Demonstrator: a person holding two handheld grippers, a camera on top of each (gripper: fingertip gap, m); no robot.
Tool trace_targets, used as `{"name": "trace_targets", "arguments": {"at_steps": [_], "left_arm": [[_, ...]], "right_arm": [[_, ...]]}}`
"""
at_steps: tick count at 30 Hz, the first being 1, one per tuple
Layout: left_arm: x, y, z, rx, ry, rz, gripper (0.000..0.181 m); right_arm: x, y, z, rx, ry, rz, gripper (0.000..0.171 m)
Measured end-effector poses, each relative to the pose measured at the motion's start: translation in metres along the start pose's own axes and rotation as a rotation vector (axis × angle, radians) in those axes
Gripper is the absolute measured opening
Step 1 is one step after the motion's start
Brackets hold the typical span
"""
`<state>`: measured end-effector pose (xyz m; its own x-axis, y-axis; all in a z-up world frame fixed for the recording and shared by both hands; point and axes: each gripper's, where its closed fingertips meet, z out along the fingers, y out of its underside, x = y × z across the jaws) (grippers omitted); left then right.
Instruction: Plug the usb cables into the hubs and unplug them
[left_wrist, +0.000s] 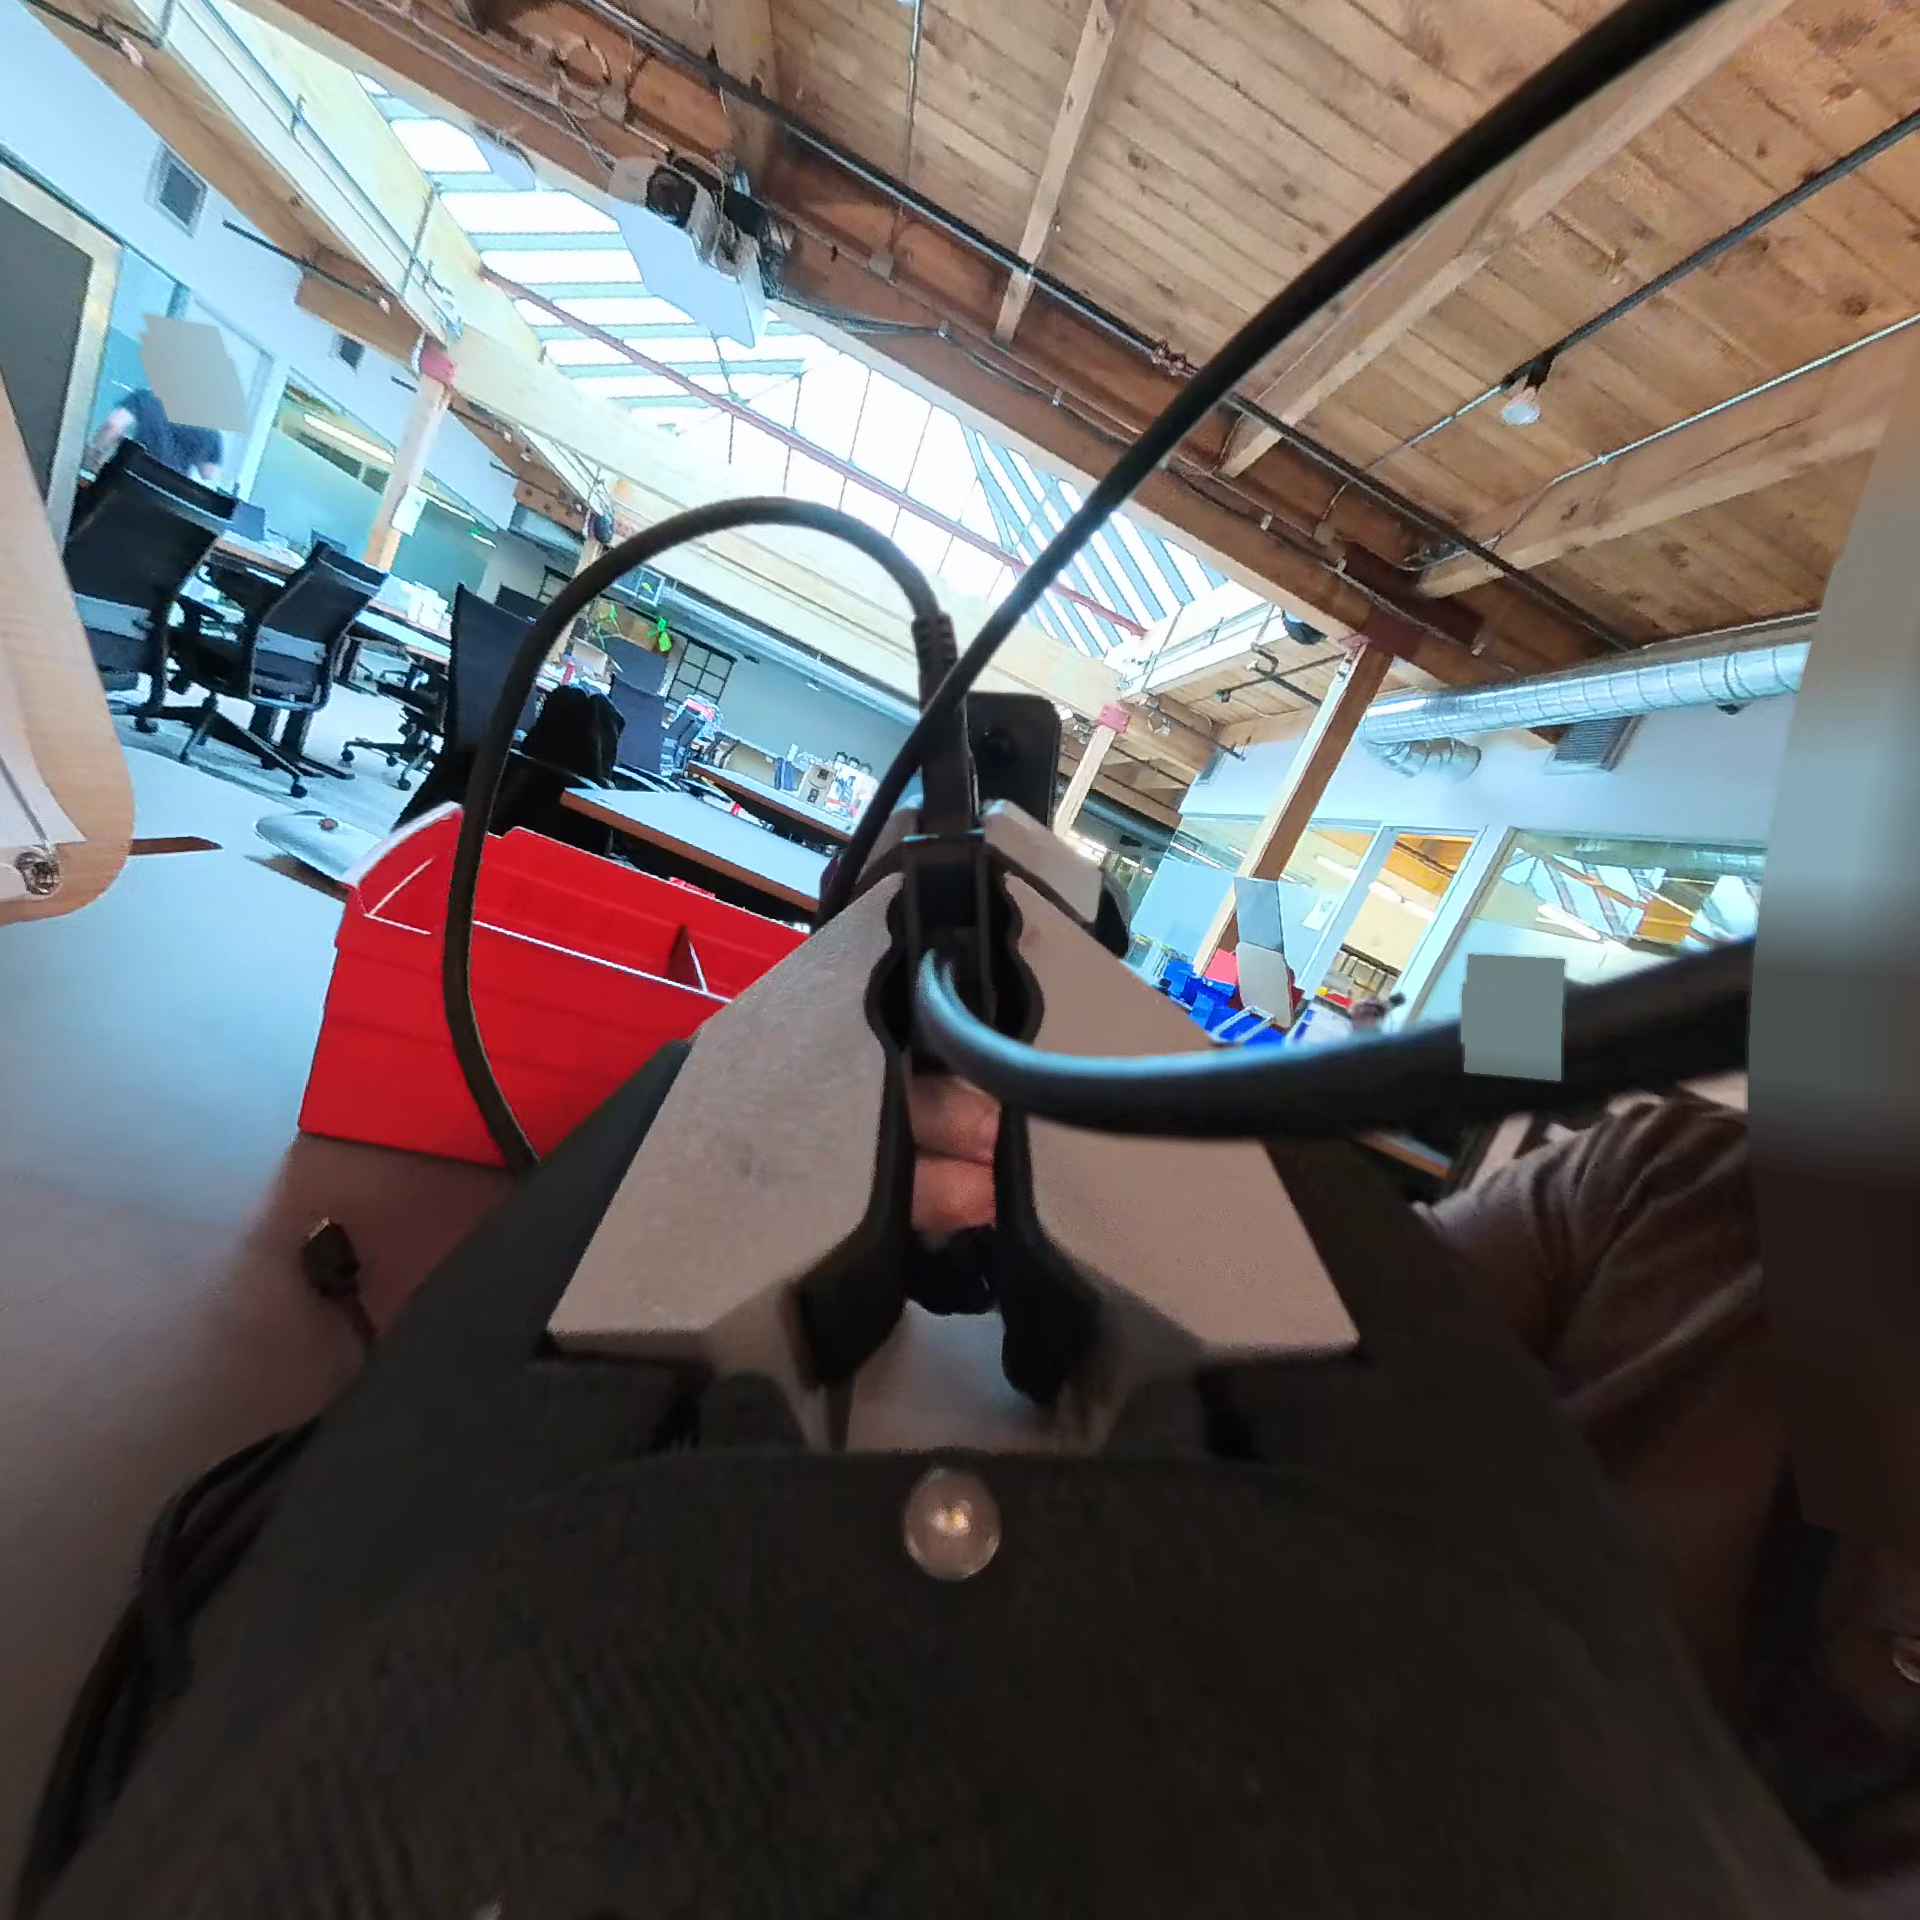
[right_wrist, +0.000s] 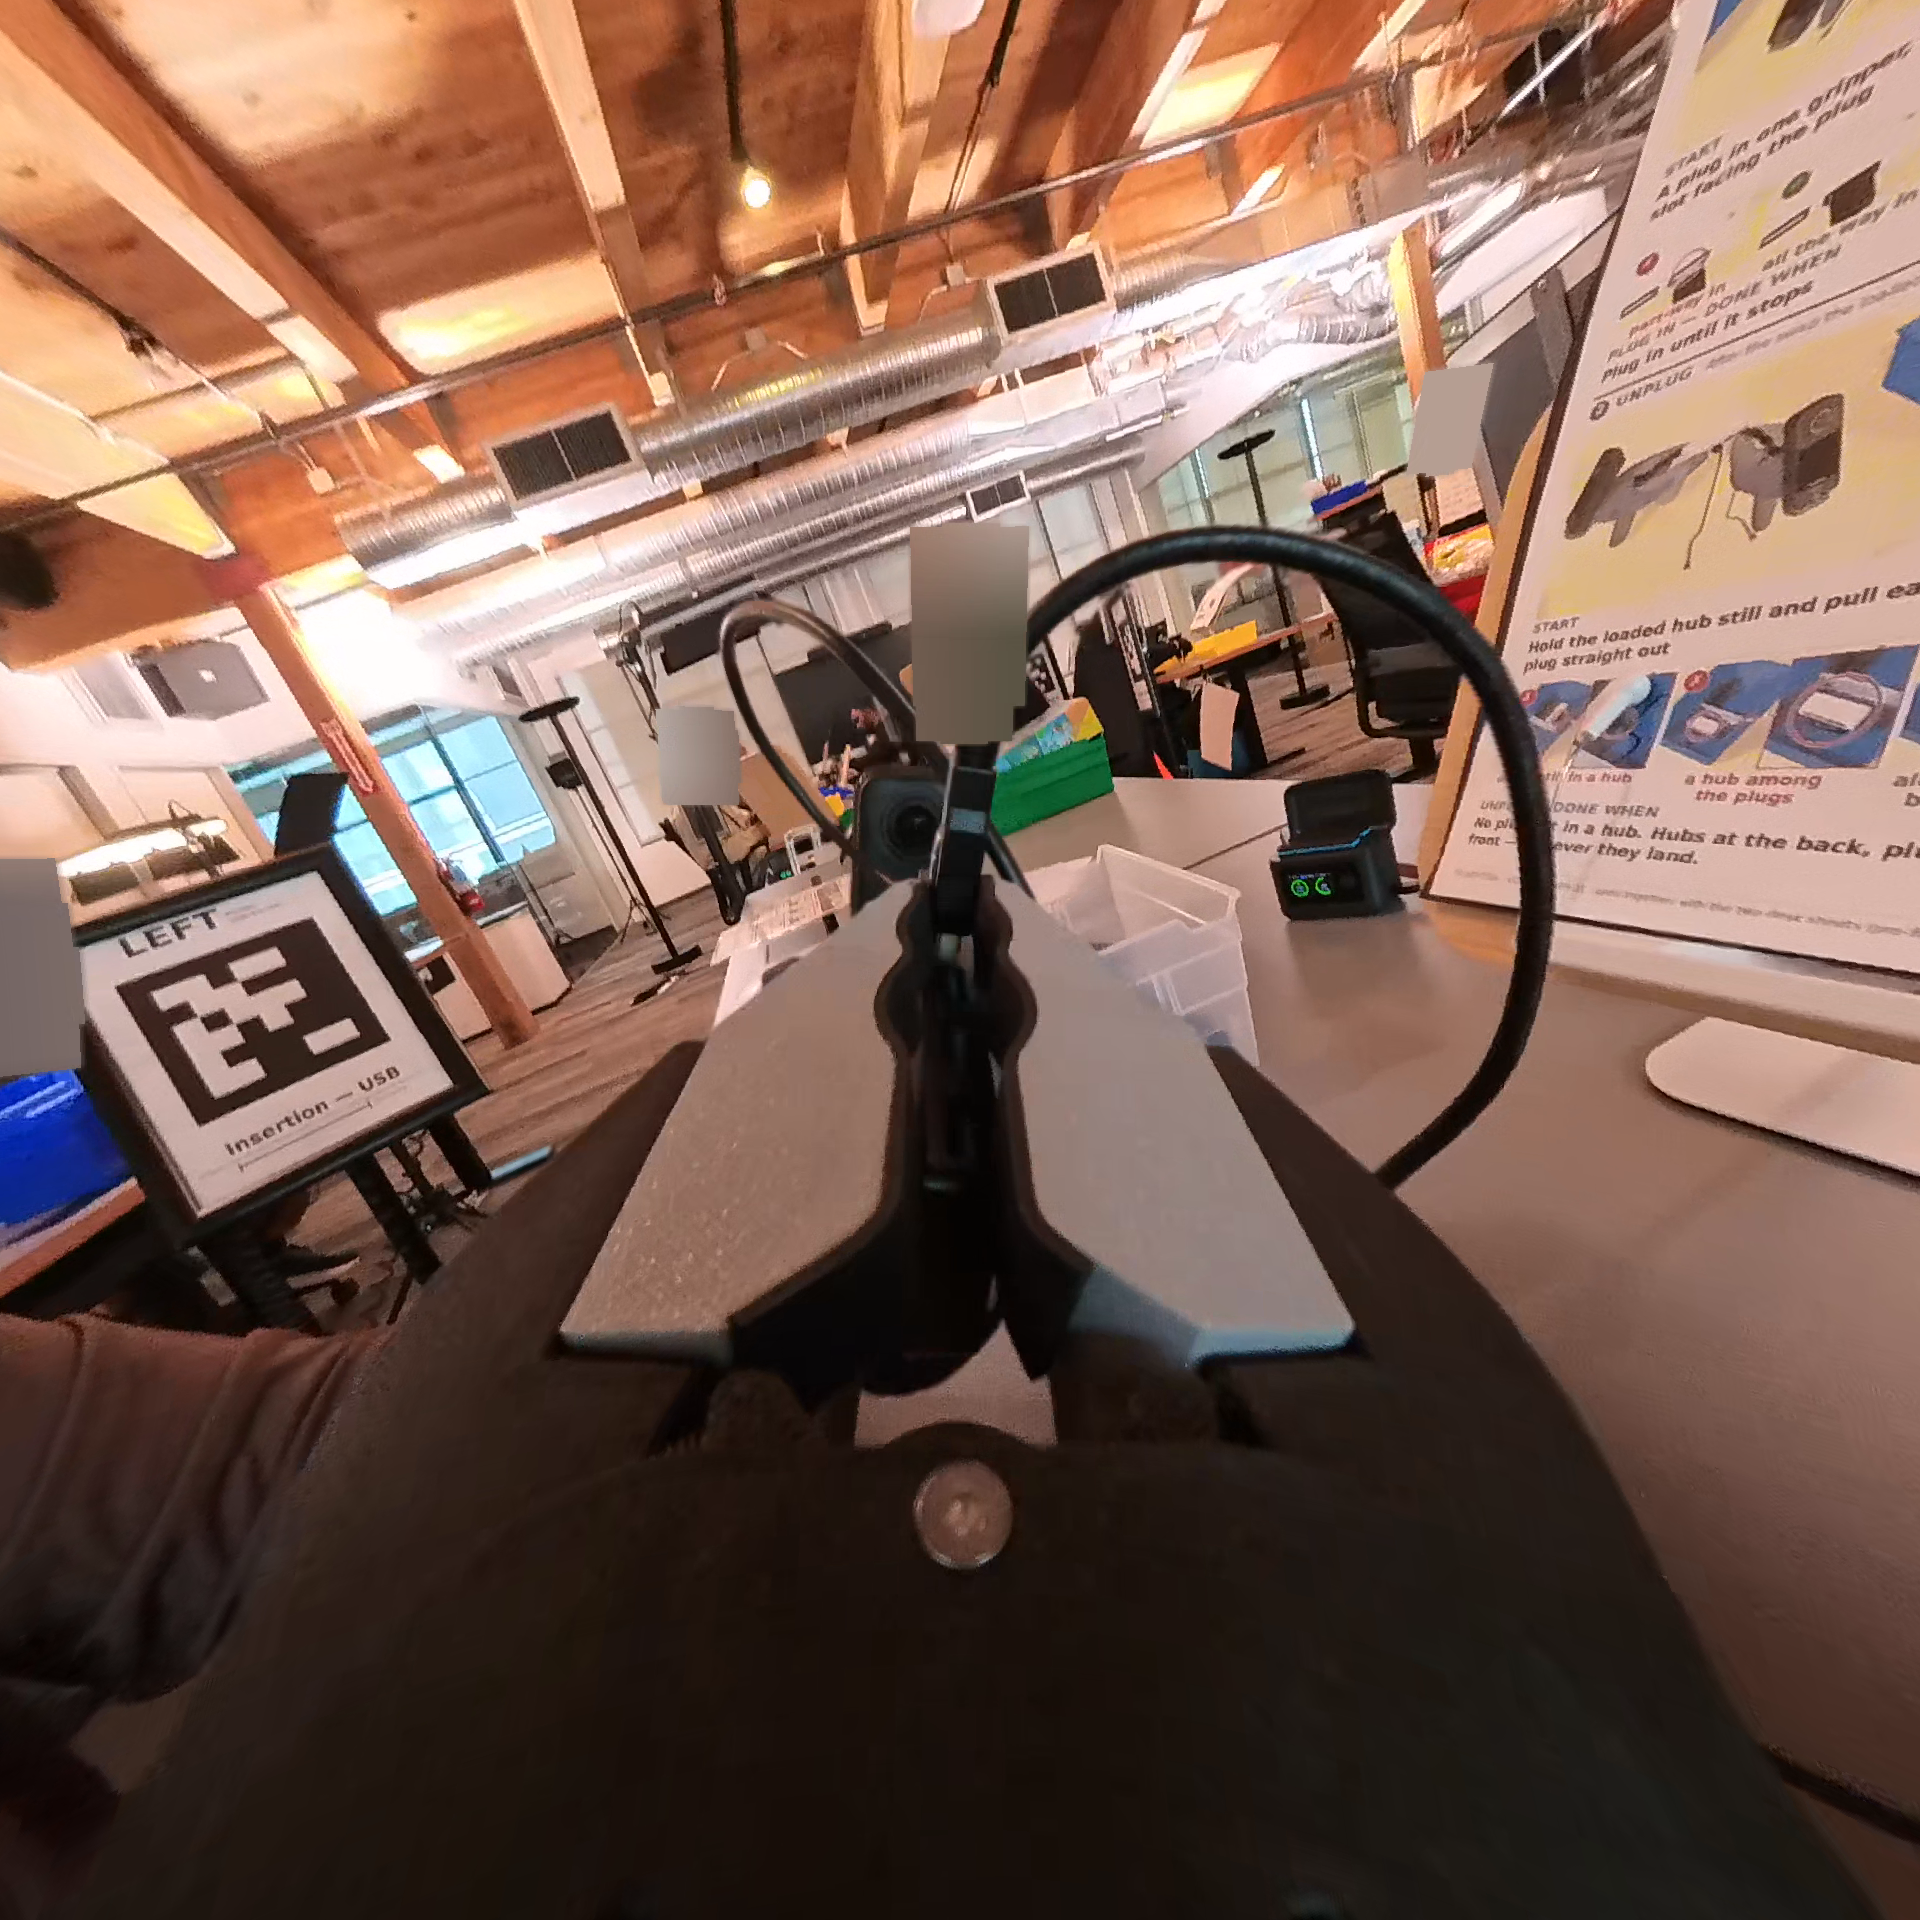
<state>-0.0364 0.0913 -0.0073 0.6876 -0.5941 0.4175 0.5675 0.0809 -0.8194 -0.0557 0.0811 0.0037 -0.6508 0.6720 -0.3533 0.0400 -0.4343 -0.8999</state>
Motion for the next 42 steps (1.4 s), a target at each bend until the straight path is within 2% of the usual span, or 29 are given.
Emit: {"name": "trace_targets", "arguments": {"at_steps": [1, 2, 4, 5, 8, 10, 12, 15, 20, 25, 28, 30, 33, 35, 38, 42], "left_arm": [[0.001, -0.001, -0.001, 0.003, 0.002, 0.000, 0.010], [0.002, 0.005, -0.001, -0.030, 0.009, 0.009, 0.010], [0.003, 0.020, 0.000, -0.089, -0.006, 0.024, 0.009], [0.000, 0.024, 0.001, -0.096, -0.025, 0.024, 0.009], [-0.006, 0.017, 0.001, -0.046, -0.023, -0.002, 0.009], [-0.007, 0.026, 0.002, -0.121, -0.033, 0.030, 0.009], [-0.005, 0.037, 0.002, -0.196, -0.015, 0.050, 0.009], [0.007, 0.043, -0.001, -0.265, 0.097, -0.050, 0.009], [0.001, 0.016, -0.018, -0.193, 0.051, 0.046, 0.009], [-0.010, -0.024, -0.040, 0.026, 0.000, 0.041, 0.009], [-0.011, -0.031, -0.045, 0.058, -0.015, 0.046, 0.008], [-0.021, -0.034, -0.049, 0.065, -0.112, 0.087, 0.008], [-0.038, -0.053, -0.067, 0.189, -0.237, 0.062, 0.007], [-0.049, -0.050, -0.073, 0.165, -0.315, 0.056, 0.008], [-0.058, -0.033, -0.065, 0.036, -0.375, 0.103, 0.008], [-0.056, -0.020, -0.052, -0.026, -0.358, 0.090, 0.008]], "right_arm": [[0.001, -0.007, 0.000, 0.048, 0.003, 0.011, 0.004], [0.006, -0.030, -0.008, 0.191, 0.018, 0.039, 0.003], [0.023, -0.072, -0.036, 0.345, 0.032, 0.088, 0.003], [0.027, -0.075, -0.040, 0.316, 0.040, 0.058, 0.003], [0.027, -0.049, -0.029, 0.132, 0.097, -0.088, 0.004], [0.018, -0.028, -0.019, 0.027, 0.072, -0.108, 0.004], [0.015, -0.023, -0.016, 0.021, 0.073, -0.132, 0.004], [0.016, -0.027, -0.021, 0.012, 0.135, -0.239, 0.005], [0.013, -0.045, -0.038, 0.048, 0.271, -0.458, 0.005], [-0.005, -0.092, -0.053, 0.095, 0.376, -0.589, 0.005], [-0.017, -0.129, -0.062, 0.100, 0.425, -0.641, 0.005], [-0.026, -0.156, -0.072, 0.130, 0.447, -0.655, 0.005], [-0.042, -0.200, -0.094, 0.197, 0.492, -0.689, 0.005], [-0.058, -0.226, -0.109, 0.241, 0.493, -0.703, 0.005], [-0.081, -0.262, -0.124, 0.272, 0.477, -0.712, 0.005], [-0.090, -0.280, -0.121, 0.097, 0.430, -0.668, 0.005]]}}
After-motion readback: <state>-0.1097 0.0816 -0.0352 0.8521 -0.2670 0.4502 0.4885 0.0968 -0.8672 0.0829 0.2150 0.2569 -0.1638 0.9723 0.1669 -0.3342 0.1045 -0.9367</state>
